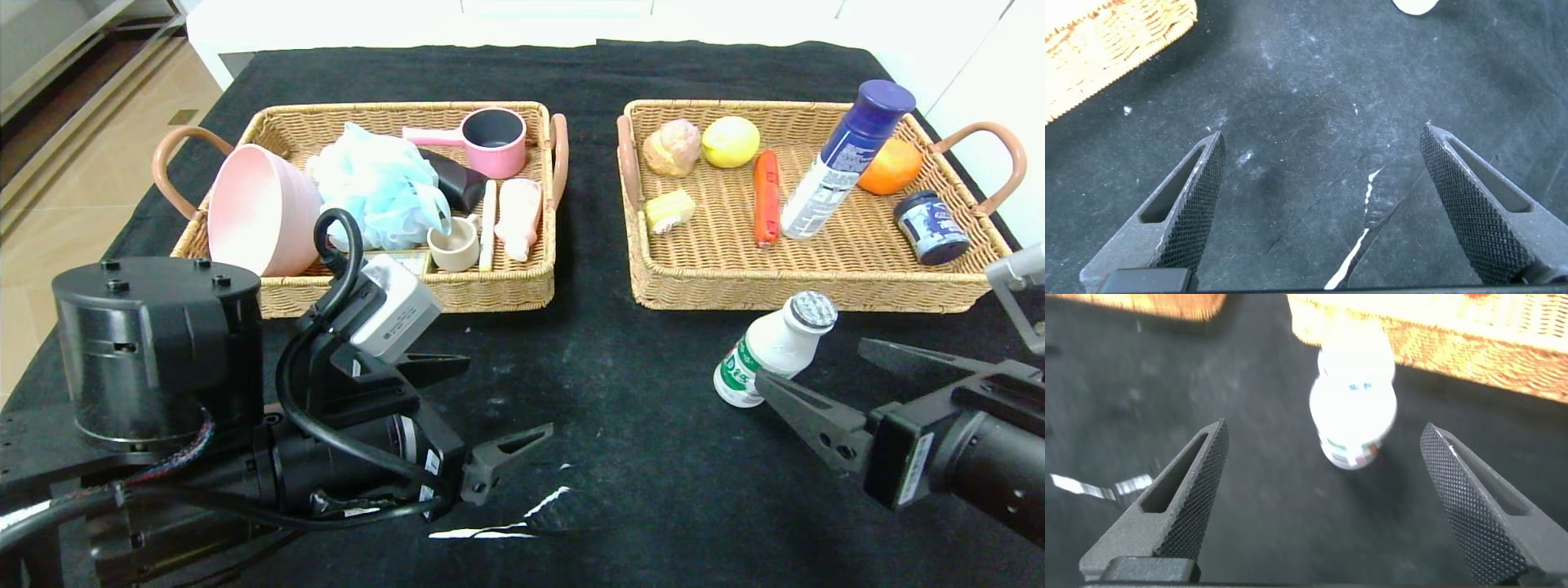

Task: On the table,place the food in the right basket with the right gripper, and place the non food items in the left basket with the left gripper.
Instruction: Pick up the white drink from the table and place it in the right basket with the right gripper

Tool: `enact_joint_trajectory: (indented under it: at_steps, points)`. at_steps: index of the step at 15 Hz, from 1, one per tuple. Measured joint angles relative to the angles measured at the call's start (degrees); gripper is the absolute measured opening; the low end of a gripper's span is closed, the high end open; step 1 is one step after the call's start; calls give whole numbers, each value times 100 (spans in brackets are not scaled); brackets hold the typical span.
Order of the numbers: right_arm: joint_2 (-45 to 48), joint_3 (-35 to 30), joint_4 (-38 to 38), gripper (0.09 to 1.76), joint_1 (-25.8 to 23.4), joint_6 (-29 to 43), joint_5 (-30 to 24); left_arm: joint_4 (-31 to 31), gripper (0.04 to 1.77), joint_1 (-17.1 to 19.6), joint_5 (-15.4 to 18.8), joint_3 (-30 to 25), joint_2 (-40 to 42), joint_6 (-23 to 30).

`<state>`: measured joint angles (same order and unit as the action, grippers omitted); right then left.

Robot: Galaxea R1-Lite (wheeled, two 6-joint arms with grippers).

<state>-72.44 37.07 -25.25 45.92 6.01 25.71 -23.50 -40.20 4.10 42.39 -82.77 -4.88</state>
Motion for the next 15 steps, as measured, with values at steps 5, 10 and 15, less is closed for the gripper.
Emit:
enact_joint_trajectory:
  at_steps: [5,10,15]
  points:
    - [-433,215,-171,171,-37,289,394,0,172,7,-7,-2,-82,0]
    - [-741,293,-272,171,-265,440,406,2,172,5,-2,-2,-113,-2]
    - [-962,325,-355,171,-505,506,402,0,172,5,9,-11,-157,0]
